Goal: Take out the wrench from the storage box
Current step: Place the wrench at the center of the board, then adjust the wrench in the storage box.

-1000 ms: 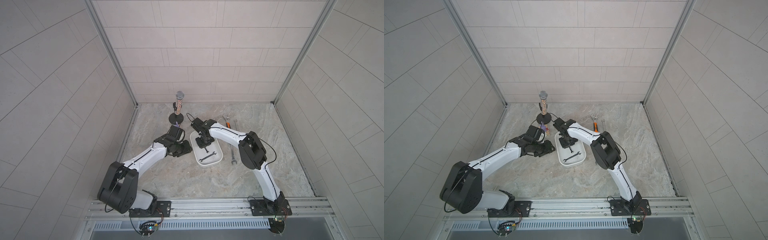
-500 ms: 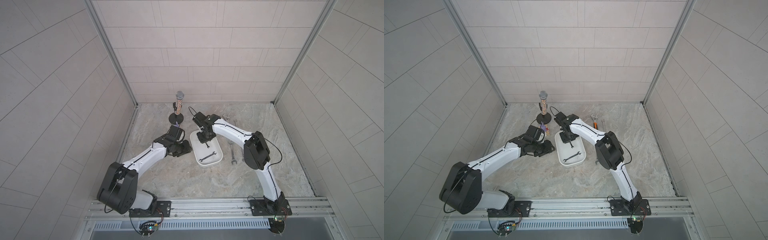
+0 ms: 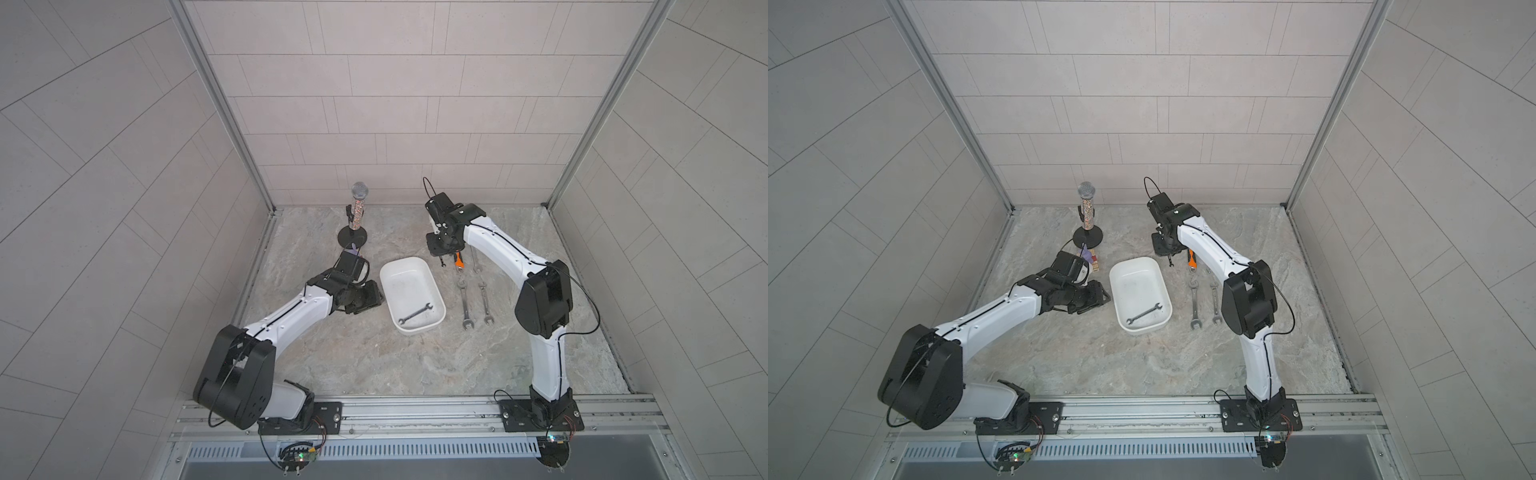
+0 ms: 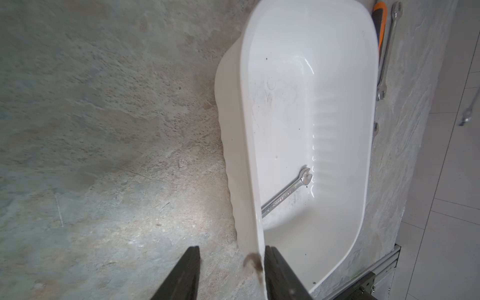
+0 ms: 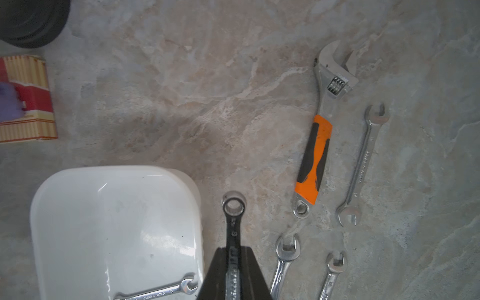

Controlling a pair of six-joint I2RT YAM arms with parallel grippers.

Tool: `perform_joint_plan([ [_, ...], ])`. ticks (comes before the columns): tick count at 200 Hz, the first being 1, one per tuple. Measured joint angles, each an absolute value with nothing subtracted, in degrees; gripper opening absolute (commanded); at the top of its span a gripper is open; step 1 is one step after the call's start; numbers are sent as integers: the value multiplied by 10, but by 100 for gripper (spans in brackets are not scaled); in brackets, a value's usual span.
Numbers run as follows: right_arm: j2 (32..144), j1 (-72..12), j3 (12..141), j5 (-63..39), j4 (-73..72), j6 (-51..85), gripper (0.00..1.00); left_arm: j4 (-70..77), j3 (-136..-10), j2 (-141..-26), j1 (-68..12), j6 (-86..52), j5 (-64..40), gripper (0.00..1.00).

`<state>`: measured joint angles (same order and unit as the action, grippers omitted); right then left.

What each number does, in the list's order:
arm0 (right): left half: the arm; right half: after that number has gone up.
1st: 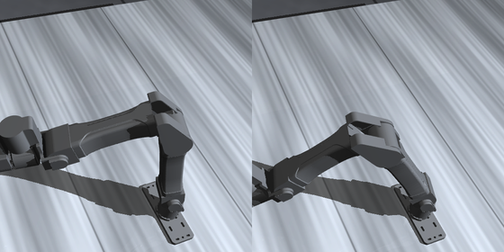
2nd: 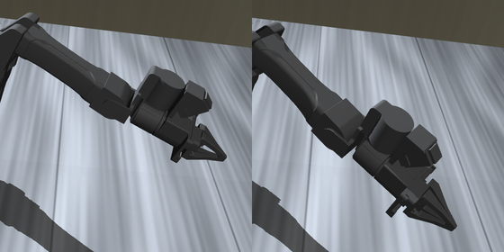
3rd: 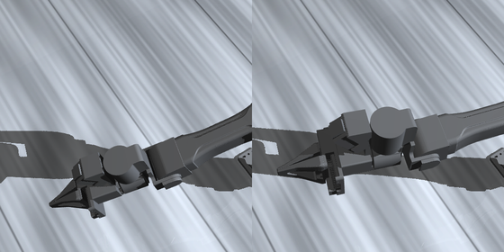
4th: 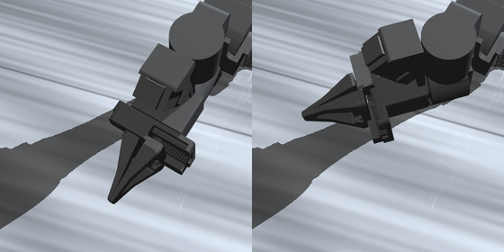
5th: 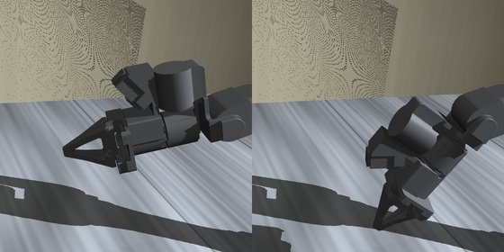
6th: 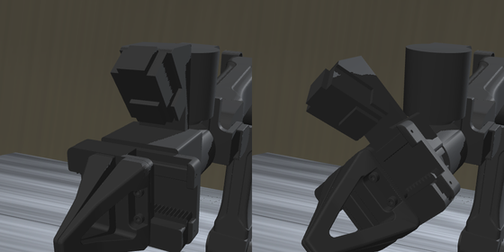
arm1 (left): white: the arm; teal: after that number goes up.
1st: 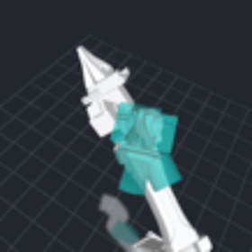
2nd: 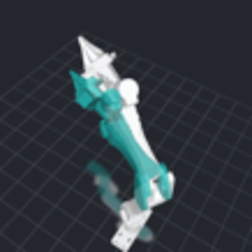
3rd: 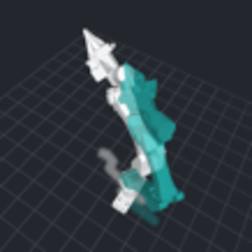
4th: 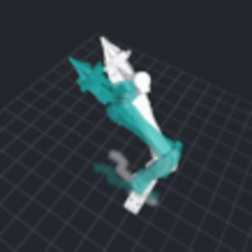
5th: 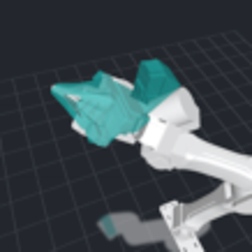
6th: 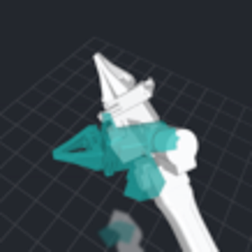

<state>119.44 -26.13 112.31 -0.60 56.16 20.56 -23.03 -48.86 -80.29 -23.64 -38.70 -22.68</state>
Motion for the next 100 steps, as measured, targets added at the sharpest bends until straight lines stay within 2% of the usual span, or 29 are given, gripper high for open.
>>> perform_joint_plan([
  [60, 1305, -227, 1132, -16, 529, 204, 14, -230, -488, -803, -236, -387, -226, 47],
  [100, 1336, -222, 1133, -25, 508, 205, 16, -230, -488, -804, -236, -387, -226, 47],
])
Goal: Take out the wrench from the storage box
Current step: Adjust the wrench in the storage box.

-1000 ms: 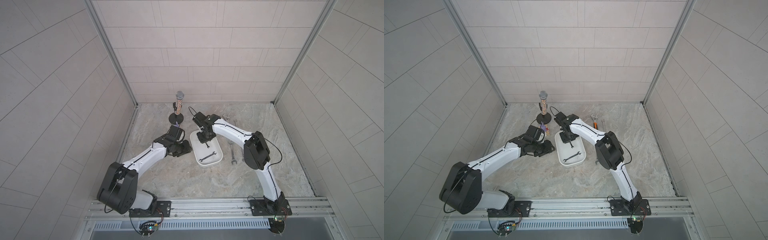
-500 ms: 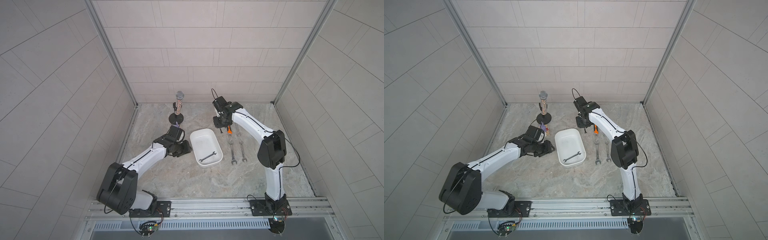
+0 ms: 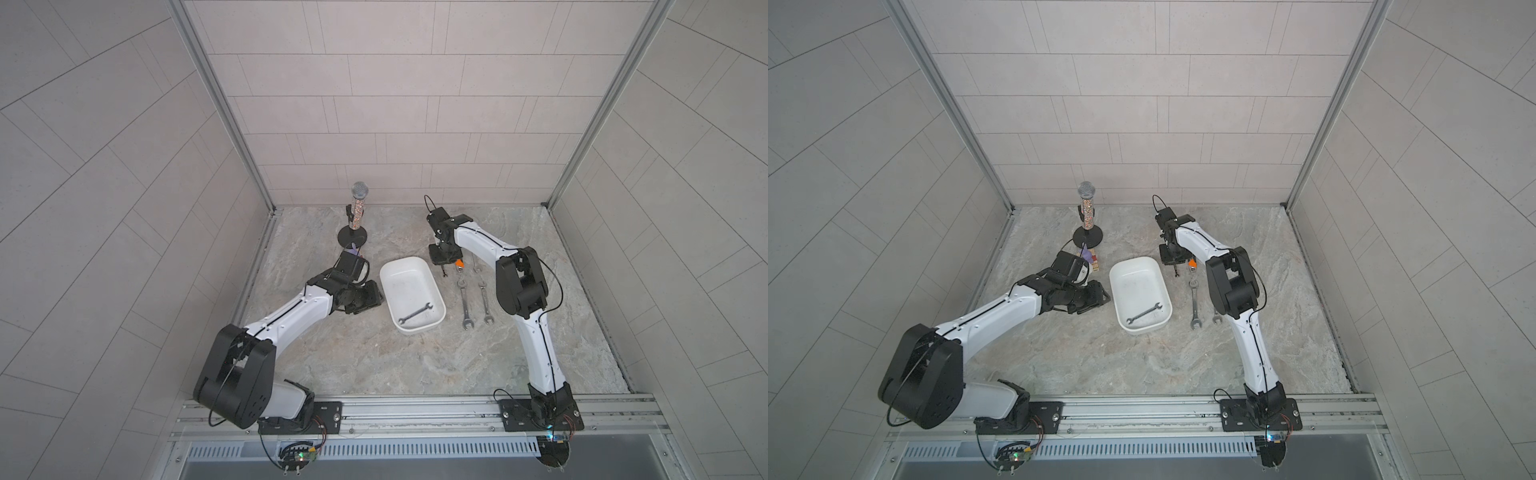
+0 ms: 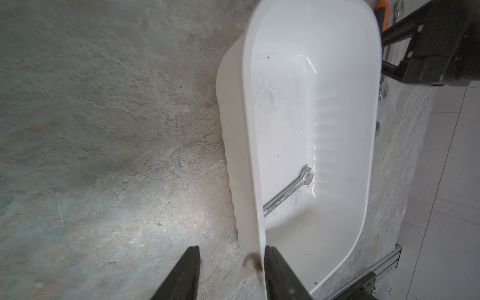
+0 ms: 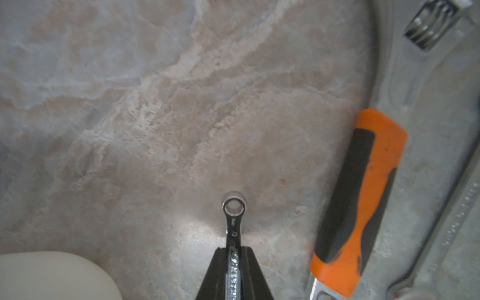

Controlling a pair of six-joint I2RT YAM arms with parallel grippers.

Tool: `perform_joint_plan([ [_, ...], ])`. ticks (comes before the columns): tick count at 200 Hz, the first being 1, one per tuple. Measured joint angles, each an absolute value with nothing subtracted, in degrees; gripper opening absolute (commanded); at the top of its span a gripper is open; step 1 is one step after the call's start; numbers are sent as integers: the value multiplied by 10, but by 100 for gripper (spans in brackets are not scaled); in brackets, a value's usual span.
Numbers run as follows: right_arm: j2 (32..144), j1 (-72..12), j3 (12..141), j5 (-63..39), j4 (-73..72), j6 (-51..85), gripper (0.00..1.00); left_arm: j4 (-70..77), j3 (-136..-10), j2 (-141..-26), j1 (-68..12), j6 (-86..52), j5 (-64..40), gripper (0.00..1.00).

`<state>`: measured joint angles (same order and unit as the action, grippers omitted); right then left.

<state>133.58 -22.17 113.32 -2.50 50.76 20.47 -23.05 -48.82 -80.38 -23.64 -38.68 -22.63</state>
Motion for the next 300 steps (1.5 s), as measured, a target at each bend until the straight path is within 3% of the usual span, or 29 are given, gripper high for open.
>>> perform_joint_plan([
  [51, 1338, -218, 1133, -26, 494, 206, 34, -230, -488, -808, -236, -386, -226, 47],
  [82, 1336, -217, 1133, -28, 499, 207, 37, -230, -488, -809, -236, -385, -226, 47],
  [106, 1312, -222, 1127, -27, 514, 204, 36, -230, -488, -810, -236, -385, -225, 48],
  [130, 1212, -243, 1067, -24, 519, 194, 30, -231, -489, -810, -236, -385, -224, 48],
  [161, 1037, -321, 945, -23, 512, 190, 23, -232, -491, -810, -239, -385, -225, 48],
  [183, 977, -381, 870, -36, 510, 193, 21, -231, -493, -810, -242, -386, -227, 48],
  [229, 990, -435, 771, -77, 514, 195, 18, -230, -493, -813, -250, -390, -229, 48],
  [300, 1030, -443, 768, -127, 502, 193, 17, -227, -496, -830, -253, -394, -231, 48],
])
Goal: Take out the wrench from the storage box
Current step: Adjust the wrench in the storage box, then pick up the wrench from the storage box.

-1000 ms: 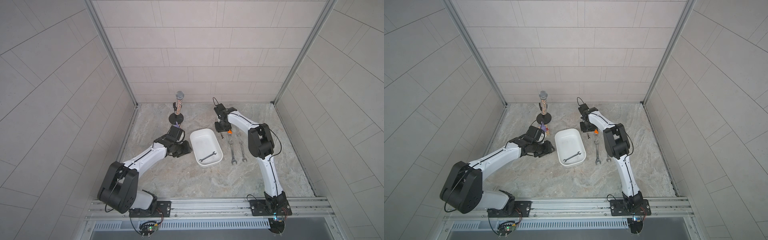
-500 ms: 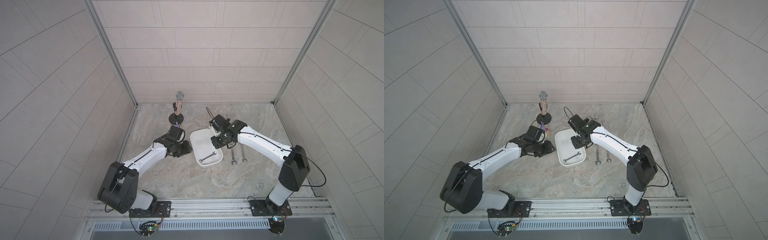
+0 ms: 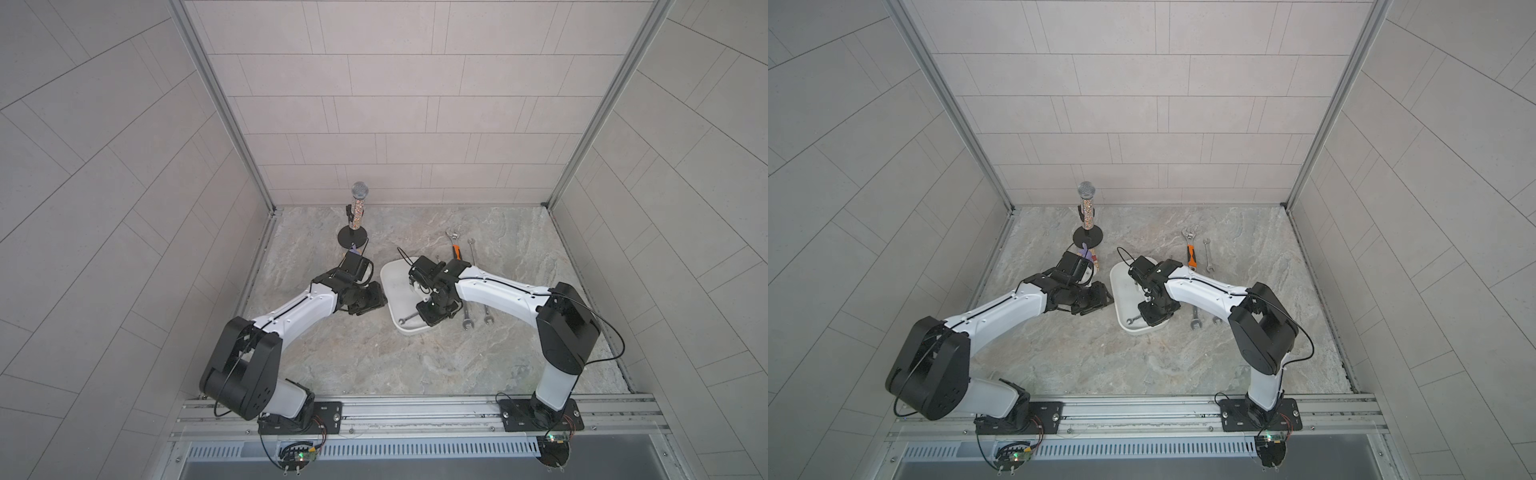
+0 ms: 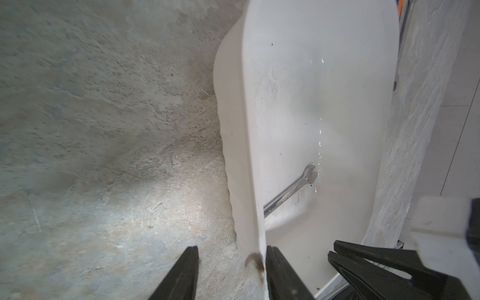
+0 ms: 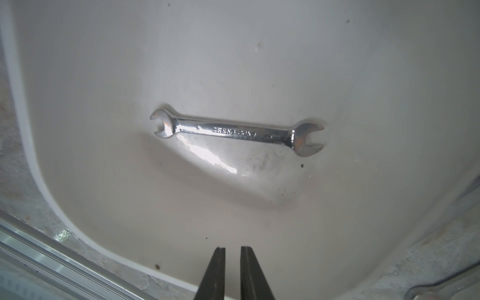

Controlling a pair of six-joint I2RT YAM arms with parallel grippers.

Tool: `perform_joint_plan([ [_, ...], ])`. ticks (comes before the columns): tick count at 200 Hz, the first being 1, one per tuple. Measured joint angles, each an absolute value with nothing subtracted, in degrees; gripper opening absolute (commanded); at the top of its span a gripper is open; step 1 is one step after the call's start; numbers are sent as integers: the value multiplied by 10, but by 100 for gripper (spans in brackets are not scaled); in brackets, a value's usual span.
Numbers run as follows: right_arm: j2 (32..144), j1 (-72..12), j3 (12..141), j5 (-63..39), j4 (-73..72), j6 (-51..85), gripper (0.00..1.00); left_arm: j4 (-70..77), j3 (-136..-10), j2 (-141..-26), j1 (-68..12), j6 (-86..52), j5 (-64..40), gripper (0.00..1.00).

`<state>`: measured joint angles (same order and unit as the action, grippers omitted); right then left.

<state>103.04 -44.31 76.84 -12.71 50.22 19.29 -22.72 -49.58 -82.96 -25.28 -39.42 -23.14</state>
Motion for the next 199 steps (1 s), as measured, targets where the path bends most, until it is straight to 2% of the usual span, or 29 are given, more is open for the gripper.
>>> perform_joint_plan([
  [92, 1134, -468, 789, -178, 474, 177, 20, -225, -496, -837, -248, -394, -237, 49],
  [199, 1170, -435, 827, -67, 331, 182, 18, -225, -491, -835, -243, -394, -239, 49],
])
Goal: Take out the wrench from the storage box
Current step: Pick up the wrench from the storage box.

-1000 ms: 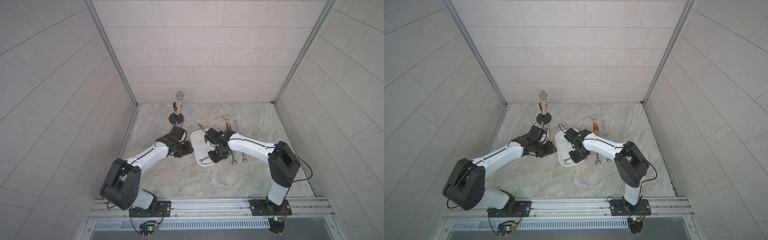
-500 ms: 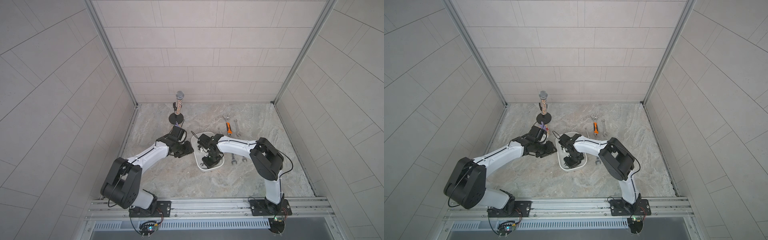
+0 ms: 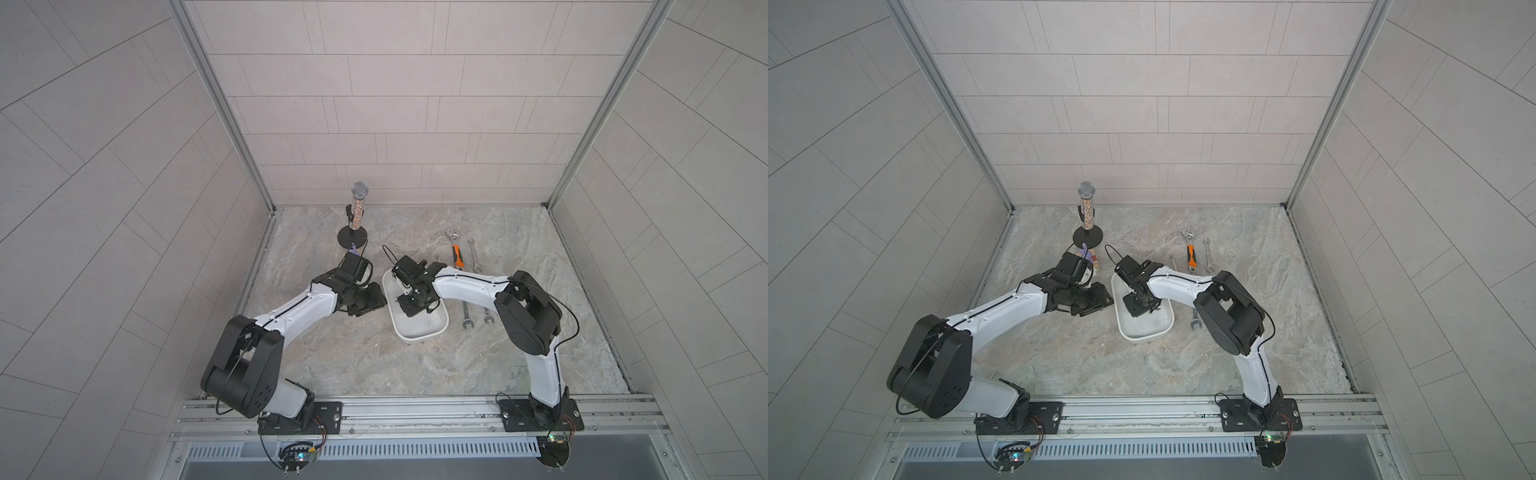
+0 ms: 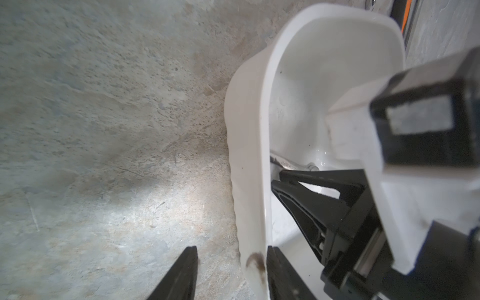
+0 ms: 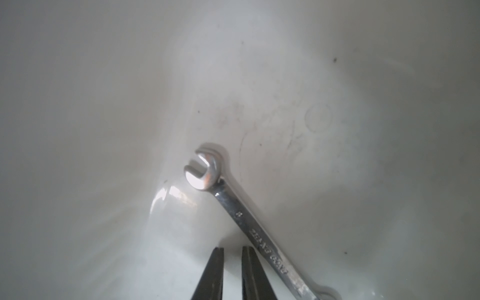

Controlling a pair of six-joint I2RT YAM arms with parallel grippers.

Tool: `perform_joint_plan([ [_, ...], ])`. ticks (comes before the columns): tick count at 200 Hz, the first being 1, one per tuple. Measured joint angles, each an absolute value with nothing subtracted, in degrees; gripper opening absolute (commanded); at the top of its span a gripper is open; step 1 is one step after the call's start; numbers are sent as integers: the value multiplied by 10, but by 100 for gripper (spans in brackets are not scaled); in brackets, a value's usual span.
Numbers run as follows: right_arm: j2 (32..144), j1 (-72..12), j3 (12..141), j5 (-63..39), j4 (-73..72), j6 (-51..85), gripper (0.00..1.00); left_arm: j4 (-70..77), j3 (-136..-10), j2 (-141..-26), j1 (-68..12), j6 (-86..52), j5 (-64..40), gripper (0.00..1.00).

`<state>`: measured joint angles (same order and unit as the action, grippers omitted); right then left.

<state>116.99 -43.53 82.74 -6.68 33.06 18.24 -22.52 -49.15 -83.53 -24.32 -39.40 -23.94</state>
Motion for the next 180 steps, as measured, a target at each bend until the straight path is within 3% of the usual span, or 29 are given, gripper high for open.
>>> perform_joint_plan([
  [35, 1188, -418, 856, -60, 313, 180, 19, -225, -491, -834, -242, -394, -239, 49],
  [71, 1165, -415, 842, -63, 316, 148, 35, -225, -491, -833, -242, -392, -238, 50],
  [95, 1160, -408, 855, -64, 329, 109, 40, -226, -491, -833, -242, -391, -239, 49],
  [180, 1212, -378, 894, -72, 353, 67, 36, -226, -491, -828, -241, -390, -240, 49],
])
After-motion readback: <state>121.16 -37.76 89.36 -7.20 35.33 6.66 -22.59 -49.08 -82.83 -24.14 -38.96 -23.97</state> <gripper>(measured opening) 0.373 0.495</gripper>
